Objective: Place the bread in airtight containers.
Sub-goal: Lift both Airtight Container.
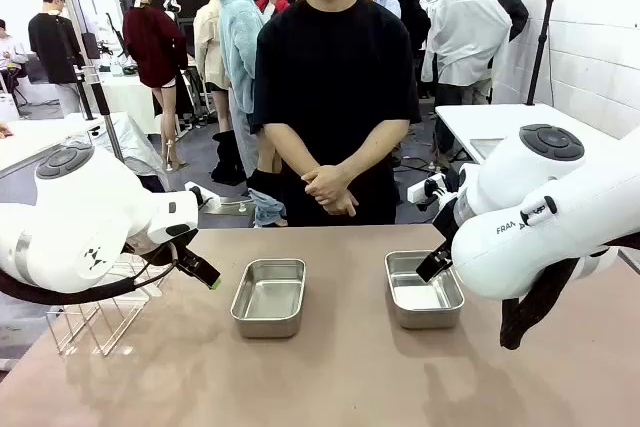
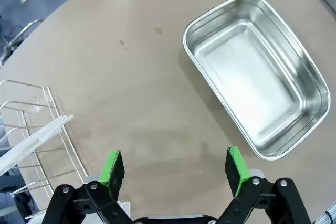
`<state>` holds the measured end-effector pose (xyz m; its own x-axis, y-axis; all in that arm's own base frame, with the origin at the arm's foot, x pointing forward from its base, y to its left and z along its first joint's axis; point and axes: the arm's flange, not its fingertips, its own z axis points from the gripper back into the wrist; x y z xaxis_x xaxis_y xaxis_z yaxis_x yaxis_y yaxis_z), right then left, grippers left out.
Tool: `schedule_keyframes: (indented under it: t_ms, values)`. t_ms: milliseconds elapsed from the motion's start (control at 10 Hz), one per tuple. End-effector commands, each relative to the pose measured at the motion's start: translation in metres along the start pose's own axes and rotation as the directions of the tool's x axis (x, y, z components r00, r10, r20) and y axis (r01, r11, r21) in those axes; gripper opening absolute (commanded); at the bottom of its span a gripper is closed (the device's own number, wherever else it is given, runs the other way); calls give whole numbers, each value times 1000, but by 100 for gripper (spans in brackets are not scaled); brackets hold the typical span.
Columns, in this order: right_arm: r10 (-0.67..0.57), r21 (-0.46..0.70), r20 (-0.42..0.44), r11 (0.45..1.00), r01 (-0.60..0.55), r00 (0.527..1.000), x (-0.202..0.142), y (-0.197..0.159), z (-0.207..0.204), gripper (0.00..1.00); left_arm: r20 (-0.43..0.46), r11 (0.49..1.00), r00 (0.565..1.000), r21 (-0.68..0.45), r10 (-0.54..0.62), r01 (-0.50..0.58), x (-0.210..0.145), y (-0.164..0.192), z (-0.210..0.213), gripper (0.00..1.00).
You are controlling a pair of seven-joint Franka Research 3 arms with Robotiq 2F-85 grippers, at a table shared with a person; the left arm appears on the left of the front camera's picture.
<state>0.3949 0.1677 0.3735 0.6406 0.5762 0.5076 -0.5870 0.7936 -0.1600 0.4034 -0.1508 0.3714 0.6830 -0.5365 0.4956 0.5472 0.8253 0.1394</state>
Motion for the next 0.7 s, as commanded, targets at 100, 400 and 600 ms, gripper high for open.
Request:
schedule_keyframes:
  t_ms: [100,400,600]
  values:
    - [0,0,0,1000,0,1000,0,0,0,100,0,1000,1000,0,0,0,0,0,0,100]
    - [0,0,0,1000,0,1000,0,0,0,100,0,1000,1000,0,0,0,0,0,0,100]
    - [0,0,0,1000,0,1000,0,0,0,100,0,1000,1000,0,0,0,0,0,0,100]
